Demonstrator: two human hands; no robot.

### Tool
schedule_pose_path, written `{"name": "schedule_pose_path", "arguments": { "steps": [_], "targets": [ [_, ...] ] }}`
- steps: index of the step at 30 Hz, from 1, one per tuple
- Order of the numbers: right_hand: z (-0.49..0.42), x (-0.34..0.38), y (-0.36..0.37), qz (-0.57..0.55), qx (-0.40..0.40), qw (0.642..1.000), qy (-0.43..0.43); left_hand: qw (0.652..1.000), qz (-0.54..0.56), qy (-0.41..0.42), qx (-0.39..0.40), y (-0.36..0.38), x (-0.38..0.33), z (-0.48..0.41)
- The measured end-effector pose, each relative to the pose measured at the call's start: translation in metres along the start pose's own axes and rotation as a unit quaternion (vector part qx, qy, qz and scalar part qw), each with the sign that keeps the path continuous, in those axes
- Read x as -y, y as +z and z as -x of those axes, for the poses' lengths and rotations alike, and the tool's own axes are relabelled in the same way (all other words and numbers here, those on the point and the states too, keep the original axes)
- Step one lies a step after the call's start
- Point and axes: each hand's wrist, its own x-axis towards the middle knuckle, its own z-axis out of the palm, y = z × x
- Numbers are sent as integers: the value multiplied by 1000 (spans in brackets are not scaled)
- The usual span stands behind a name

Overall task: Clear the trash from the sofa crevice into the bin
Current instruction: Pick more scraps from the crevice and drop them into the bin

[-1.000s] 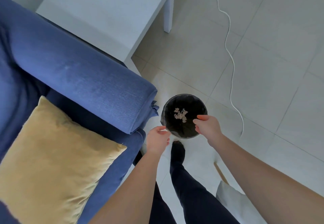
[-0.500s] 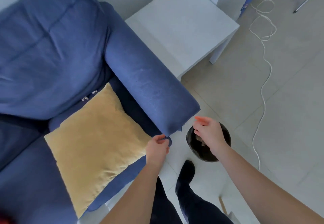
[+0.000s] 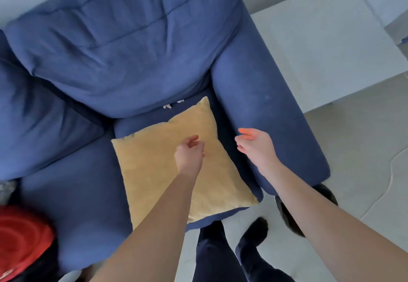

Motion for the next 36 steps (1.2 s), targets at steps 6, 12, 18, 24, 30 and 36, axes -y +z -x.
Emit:
{"name": "schedule_pose_path", "arguments": {
  "steps": [6, 12, 18, 24, 30, 36],
  "targets": [
    [-69, 41, 108, 36, 45, 998, -14, 998, -8, -18, -53, -52, -10, -114],
    [-145, 58, 204, -3, 35, 999, 37, 997, 5, -33, -70, -71, -4, -221],
    [-205, 61, 263, 22, 3, 998, 61, 996, 33, -52, -63, -62, 11, -288],
    [-255, 44, 292, 14, -49, 997, 65, 999, -12, -4, -47, -43, 15, -327],
    [-282, 30, 309, 9, -52, 997, 64, 996, -5, -44, -72, -28, 24, -358],
    [-300, 24, 318, -33, -80, 993, 81, 995, 25, -58, -82, -22, 34, -372]
  ]
}}
